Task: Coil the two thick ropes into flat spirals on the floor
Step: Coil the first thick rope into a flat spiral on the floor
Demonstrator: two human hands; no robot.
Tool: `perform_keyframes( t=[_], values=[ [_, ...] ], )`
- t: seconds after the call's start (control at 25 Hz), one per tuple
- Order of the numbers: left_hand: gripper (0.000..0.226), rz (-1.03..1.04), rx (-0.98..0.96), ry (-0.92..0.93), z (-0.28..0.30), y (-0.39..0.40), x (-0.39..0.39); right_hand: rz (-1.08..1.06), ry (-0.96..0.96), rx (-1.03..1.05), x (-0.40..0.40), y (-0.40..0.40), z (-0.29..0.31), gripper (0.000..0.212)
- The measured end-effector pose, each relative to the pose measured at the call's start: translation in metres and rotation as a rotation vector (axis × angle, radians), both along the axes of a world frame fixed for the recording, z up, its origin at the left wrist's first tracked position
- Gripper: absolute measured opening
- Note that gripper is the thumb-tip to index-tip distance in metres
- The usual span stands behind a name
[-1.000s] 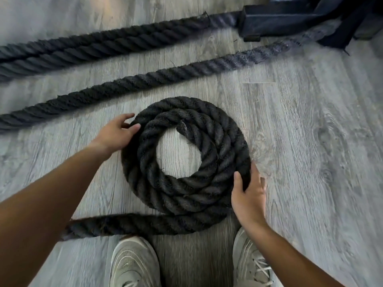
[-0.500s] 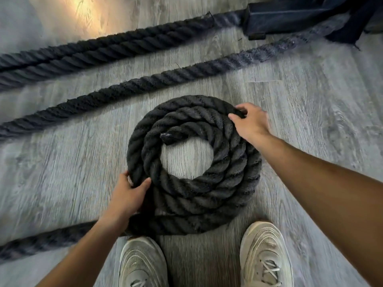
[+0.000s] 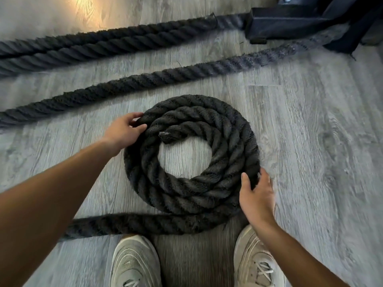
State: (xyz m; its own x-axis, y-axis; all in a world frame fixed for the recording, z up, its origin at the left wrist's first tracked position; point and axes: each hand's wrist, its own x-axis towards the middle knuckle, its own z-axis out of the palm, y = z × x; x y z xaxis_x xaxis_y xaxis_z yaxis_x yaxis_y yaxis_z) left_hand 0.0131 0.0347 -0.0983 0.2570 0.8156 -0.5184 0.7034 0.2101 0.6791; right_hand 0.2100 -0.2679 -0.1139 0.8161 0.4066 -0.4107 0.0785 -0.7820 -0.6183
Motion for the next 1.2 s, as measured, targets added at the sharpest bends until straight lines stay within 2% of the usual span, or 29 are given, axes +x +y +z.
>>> perform_keyframes(
  t=[0.2, 0.36, 0.48, 0.6, 0.76, 0.88, 1.04, 1.12, 1.2],
  values=[
    [0.047, 0.207, 0.005, 0.003, -0.009, -0.036, -0.032, 0.142, -0.012, 0.049, 0.067, 0.061, -0.007, 0.048],
    [0.049, 0.405, -0.133, -0.07, 0.001, -0.121, -0.049, 0.265, -0.062, 0.065, 0.105, 0.132, 0.004, 0.036],
    [0.046, 0.459, -0.223, -0.076, 0.008, -0.129, -0.05, 0.221, -0.117, 0.113, 0.099, 0.137, 0.006, 0.038],
    [0.055, 0.433, -0.127, -0.107, 0.01, -0.082, -0.048, 0.052, -0.073, 0.06, 0.063, 0.085, 0.004, 0.045],
    [0.049, 0.153, -0.04, -0.048, 0.014, -0.009, -0.014, -0.074, 0.012, 0.063, 0.007, 0.02, 0.004, 0.06],
    [0.046, 0.003, -0.021, 0.03, 0.007, 0.012, 0.006, -0.072, 0.072, 0.032, -0.008, 0.006, 0.005, 0.064],
    [0.049, 0.053, 0.029, 0.087, -0.011, 0.008, -0.006, 0.03, 0.022, 0.015, 0.023, 0.023, 0.006, 0.062],
    [0.053, 0.132, 0.022, 0.109, -0.013, -0.008, -0.02, 0.075, 0.006, 0.008, 0.051, 0.047, 0.004, 0.059],
    [0.054, 0.249, -0.025, 0.052, -0.01, -0.04, -0.032, 0.133, -0.016, 0.028, 0.078, 0.08, 0.004, 0.051]
  ],
)
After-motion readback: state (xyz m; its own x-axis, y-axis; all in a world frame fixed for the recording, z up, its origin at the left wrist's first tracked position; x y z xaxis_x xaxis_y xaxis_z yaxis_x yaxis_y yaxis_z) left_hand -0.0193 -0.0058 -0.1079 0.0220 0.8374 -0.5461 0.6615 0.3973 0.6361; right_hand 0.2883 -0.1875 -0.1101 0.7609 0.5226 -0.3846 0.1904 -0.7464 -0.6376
